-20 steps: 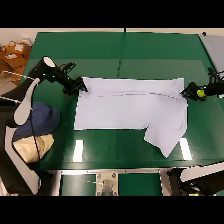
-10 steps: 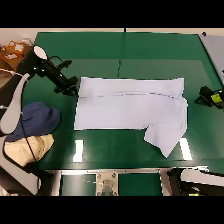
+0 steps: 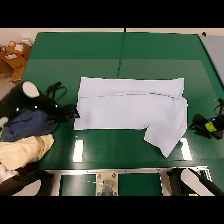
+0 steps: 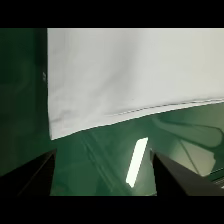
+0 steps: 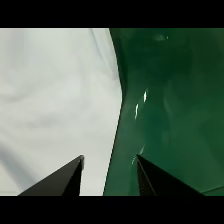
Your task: Fold the shirts.
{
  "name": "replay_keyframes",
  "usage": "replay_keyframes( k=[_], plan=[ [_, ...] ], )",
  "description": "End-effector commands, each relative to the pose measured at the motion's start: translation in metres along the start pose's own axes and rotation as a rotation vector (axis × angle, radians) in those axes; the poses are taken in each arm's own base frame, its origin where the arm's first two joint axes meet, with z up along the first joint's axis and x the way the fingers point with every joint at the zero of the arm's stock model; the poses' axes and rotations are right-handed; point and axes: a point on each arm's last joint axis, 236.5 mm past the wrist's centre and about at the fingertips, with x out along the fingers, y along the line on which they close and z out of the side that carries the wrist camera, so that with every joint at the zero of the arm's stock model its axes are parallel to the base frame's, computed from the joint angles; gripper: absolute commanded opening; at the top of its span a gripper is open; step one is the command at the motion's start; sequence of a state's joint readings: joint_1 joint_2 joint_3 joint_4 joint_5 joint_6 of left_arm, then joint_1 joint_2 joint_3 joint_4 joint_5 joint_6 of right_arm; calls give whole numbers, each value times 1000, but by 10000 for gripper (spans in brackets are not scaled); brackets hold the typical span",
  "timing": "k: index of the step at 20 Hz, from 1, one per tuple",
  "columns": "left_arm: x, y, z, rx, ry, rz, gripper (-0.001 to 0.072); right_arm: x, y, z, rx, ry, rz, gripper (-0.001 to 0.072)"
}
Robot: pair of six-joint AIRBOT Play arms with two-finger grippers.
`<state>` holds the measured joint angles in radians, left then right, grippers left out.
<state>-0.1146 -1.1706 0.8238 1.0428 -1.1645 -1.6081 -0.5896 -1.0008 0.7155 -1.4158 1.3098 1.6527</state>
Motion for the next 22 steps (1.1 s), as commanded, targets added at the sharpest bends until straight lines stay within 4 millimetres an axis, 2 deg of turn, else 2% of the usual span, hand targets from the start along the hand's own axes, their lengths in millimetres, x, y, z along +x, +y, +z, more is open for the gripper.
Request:
replay_keyframes(
  k=[1, 4, 7, 9, 12, 14, 15, 16, 17, 19, 20, 22],
  plan=[
    [38, 5, -17, -189, -100, -129, 653, 30, 8, -40, 67, 97, 57, 434],
    [54, 8, -16, -279, -162, -200, 653, 53, 11, -57, 98, 129, 85, 434],
    [67, -6, -19, -233, -192, -196, 652, 69, 16, -68, 131, 143, 116, 434],
    [77, -19, -15, -196, -235, -189, 651, 74, 23, -70, 137, 136, 152, 434],
    [81, -17, -6, -238, -279, -179, 644, 74, 32, -64, 118, 110, 198, 434],
    [77, -13, 5, -243, -330, -172, 198, 73, 37, -61, 121, 99, 215, 432],
    [76, -13, 9, -244, -344, -171, 169, 72, 42, -60, 112, 97, 236, 427],
    [74, -12, 14, -239, -367, -167, 140, 70, 48, -59, 105, 94, 264, 375],
    [72, -12, 17, -239, -381, -167, 18, 67, 55, -57, 92, 87, 297, 273],
    [69, -18, 21, -221, -385, -174, 19, 60, 66, -49, 54, 61, 341, 53],
    [67, -23, 21, -194, -373, -175, 18, 55, 67, -45, 42, 50, 343, 21],
    [64, -32, 15, -112, -322, -166, 18, 46, 70, -39, 26, 40, 349, 20]
  ],
)
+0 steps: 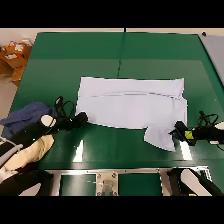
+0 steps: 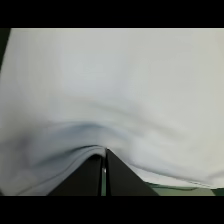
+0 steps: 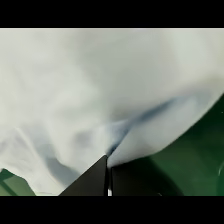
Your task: Fold the shirts.
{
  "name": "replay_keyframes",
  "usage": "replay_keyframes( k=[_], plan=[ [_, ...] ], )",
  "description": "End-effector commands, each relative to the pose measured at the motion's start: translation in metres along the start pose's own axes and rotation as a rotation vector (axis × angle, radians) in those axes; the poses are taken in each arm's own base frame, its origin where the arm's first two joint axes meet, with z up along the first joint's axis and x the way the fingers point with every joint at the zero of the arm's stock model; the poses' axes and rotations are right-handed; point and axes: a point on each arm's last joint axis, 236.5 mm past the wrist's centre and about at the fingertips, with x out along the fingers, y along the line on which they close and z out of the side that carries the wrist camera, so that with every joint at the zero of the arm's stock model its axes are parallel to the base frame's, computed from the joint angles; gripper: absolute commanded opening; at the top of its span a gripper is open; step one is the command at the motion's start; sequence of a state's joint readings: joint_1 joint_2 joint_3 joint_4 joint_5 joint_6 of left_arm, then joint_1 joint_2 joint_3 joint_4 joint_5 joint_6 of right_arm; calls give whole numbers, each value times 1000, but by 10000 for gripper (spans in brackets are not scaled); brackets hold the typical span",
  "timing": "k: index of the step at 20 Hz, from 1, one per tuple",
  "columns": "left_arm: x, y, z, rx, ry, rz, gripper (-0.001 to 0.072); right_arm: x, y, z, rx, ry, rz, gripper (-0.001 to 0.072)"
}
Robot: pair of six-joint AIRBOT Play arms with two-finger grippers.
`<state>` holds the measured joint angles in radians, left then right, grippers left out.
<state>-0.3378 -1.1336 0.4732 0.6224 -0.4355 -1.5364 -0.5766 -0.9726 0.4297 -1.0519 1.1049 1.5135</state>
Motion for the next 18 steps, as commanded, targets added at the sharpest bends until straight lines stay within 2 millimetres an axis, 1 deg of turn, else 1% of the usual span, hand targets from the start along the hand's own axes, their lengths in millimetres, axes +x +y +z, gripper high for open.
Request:
replay_keyframes(
  k=[1, 2, 3, 4, 6, 7, 8, 9, 10, 12, 13, 14, 16, 17, 18],
  plan=[
    [-6, -13, -9, 113, 78, 5, 18, -13, 16, 5, -43, 0, 39, 20],
    [-9, -13, -14, 141, 115, 20, 18, -17, 13, 5, -53, 10, 19, 19],
    [-12, -10, -19, 164, 154, 48, 18, -20, 7, 1, -49, 29, -16, 19],
    [-15, -4, -25, 187, 194, 83, 18, -22, -5, -3, -39, 47, -70, 19],
    [-27, 13, -37, 238, 275, 173, 18, -32, -36, -11, -22, 60, -207, 19],
    [-34, 22, -37, 269, 297, 222, 18, -38, -45, -12, -15, 51, -252, 19],
    [-41, 27, -34, 300, 302, 262, 18, -42, -46, -11, -12, 34, -264, 19],
    [-47, 30, -29, 332, 308, 299, 18, -45, -42, -9, -13, 14, -252, 18],
    [-52, 28, -24, 359, 312, 316, 18, -47, -35, -7, -15, -3, -228, 18],
    [-61, 21, -10, 410, 298, 342, 18, -60, -22, 4, -36, -35, -210, 19],
    [-65, 15, 0, 439, 274, 350, 18, -69, -12, 12, -61, -61, -200, 19],
    [-68, 5, 11, 457, 243, 343, 18, -77, 2, 20, -85, -91, -177, 19],
    [-69, -18, 31, 482, 187, 311, 17, -95, 39, 42, -136, -183, -100, 19],
    [-66, -28, 42, 495, 168, 299, 18, -101, 57, 53, -164, -218, -69, 18],
    [-62, -37, 51, 512, 159, 291, 18, -104, 71, 63, -184, -237, -50, 19]
  ],
)
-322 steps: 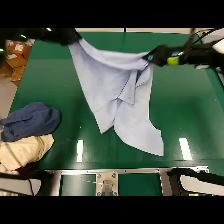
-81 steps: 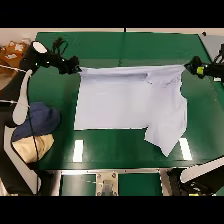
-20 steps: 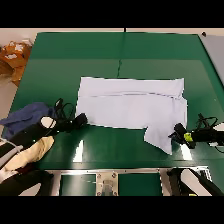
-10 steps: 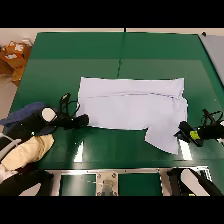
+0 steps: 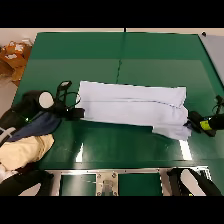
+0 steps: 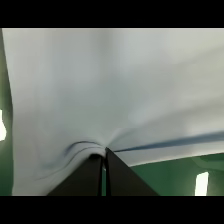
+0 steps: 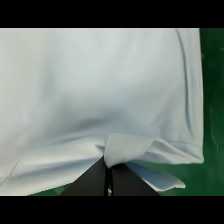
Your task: Fold the shirts.
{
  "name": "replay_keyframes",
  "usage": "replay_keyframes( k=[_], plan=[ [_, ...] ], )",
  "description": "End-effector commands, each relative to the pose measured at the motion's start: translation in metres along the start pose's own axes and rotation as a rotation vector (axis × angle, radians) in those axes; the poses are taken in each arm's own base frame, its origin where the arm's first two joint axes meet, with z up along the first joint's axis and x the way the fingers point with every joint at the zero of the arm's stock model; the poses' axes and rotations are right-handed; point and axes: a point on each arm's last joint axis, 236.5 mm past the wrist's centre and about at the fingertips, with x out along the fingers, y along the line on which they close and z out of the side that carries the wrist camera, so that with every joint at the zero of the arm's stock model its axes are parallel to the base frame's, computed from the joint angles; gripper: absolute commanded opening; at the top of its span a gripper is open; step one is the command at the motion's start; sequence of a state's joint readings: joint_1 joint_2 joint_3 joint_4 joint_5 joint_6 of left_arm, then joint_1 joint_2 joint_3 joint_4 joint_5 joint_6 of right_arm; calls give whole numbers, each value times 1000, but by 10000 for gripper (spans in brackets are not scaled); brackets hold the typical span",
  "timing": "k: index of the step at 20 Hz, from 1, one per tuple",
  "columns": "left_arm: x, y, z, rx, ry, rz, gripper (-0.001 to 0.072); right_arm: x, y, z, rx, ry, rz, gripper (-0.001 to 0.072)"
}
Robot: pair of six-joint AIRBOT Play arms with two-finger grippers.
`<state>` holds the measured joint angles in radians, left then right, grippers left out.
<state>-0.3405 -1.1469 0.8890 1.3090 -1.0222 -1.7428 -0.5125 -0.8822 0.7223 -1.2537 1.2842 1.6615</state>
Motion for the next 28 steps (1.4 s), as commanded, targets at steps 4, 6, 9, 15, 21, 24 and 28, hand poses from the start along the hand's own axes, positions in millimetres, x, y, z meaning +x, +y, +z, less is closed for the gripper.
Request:
replay_keyframes(
  k=[4, 6, 9, 15, 21, 24, 28],
  plan=[
    [0, -16, 86, 77, -75, 24, 18, -3, 64, 75, -69, -89, 96, 19],
    [14, -21, 112, 87, -80, 25, 18, 14, 76, 99, -58, -89, 116, 19],
    [46, -21, 145, 90, -69, 37, 18, 41, 85, 131, -40, -82, 133, 19],
    [86, -26, 204, 81, -175, 23, 620, 82, 99, 182, -45, -93, 165, 323],
    [11, 19, 248, -119, -224, 10, 654, 33, 45, 213, -250, -118, 101, 534],
    [-5, 30, 228, -147, -113, 1, 654, 37, -6, 206, -252, -41, 95, 543],
    [-4, 23, 211, -153, -41, -25, 653, 63, -13, 185, -237, 89, 323, 627]
  ],
)
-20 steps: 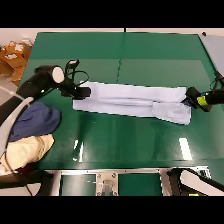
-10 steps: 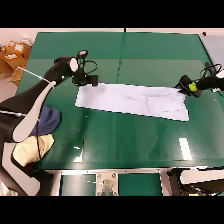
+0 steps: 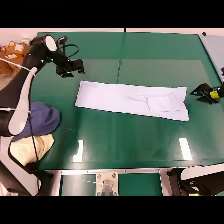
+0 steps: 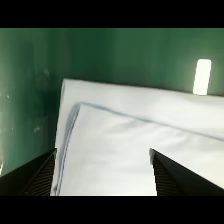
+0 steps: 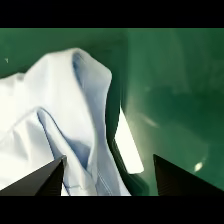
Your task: Fold the shirts.
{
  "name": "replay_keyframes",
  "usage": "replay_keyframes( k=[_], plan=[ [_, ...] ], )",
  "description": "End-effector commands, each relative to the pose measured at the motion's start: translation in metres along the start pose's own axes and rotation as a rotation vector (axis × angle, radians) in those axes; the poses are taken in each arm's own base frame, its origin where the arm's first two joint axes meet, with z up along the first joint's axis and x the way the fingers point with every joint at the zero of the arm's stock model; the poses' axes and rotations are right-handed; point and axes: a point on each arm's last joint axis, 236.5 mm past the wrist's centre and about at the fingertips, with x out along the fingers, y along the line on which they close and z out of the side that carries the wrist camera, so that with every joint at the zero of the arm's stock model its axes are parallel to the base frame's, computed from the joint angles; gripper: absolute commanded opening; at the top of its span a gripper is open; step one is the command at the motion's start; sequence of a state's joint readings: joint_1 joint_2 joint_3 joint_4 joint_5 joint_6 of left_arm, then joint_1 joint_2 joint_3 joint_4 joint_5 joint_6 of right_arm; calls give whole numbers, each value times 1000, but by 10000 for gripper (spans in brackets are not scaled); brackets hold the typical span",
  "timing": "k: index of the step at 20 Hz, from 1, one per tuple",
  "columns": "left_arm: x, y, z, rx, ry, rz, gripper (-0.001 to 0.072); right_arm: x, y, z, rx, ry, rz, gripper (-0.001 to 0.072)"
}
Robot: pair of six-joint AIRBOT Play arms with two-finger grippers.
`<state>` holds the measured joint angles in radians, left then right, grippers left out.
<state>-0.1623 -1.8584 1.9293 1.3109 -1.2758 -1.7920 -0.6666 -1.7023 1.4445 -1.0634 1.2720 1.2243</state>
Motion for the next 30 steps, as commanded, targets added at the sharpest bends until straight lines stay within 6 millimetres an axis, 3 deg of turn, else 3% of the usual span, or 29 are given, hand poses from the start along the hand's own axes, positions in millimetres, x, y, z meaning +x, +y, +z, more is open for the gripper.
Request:
replay_keyframes(
  k=[1, 5, 8, 12, 13, 14, 15, 16, 17, 18, 19, 21, 23, 27, 30],
  plan=[
    [-7, -5, -15, -6, 74, -38, 653, 17, 2, -25, -30, 107, 226, 653],
    [-7, -12, -14, 19, 72, -69, 654, 53, 1, -45, -1, 212, 309, 654],
    [-7, -14, -13, 41, 66, -80, 653, 69, 18, -57, -49, 278, 342, 654],
    [-8, -24, -14, 61, 70, -122, 652, 80, 48, -51, -124, 285, 326, 640],
    [-8, -28, -15, 62, 71, -133, 652, 86, 54, -46, -125, 271, 310, 473],
    [-8, -31, -16, 75, 71, -139, 652, 89, 61, -43, -140, 262, 303, 252],
    [-7, -35, -17, 88, 72, -147, 652, 92, 71, -41, -164, 261, 303, 212],
    [-6, -41, -19, 91, 75, -159, 649, 93, 79, -41, -188, 265, 304, 103],
    [-6, -47, -20, 98, 74, -170, 476, 91, 88, -38, -212, 264, 305, 21],
    [-4, -56, -22, 110, 69, -179, 145, 86, 95, -34, -224, 257, 304, 20],
    [-3, -67, -23, 131, 61, -192, 27, 78, 103, -28, -232, 244, 302, 20],
    [4, -99, -26, 180, 28, -229, 19, 49, 119, -18, -260, 216, 302, 20],
    [22, -147, -38, 230, 1, -292, 19, 11, 140, -12, -287, 188, 302, 20],
    [92, -255, -96, 273, 1, -466, 19, -64, 197, -10, -356, 97, 319, 20],
    [137, -307, -136, 216, 4, -575, 19, -94, 240, -30, -384, 92, 354, 20]
  ],
)
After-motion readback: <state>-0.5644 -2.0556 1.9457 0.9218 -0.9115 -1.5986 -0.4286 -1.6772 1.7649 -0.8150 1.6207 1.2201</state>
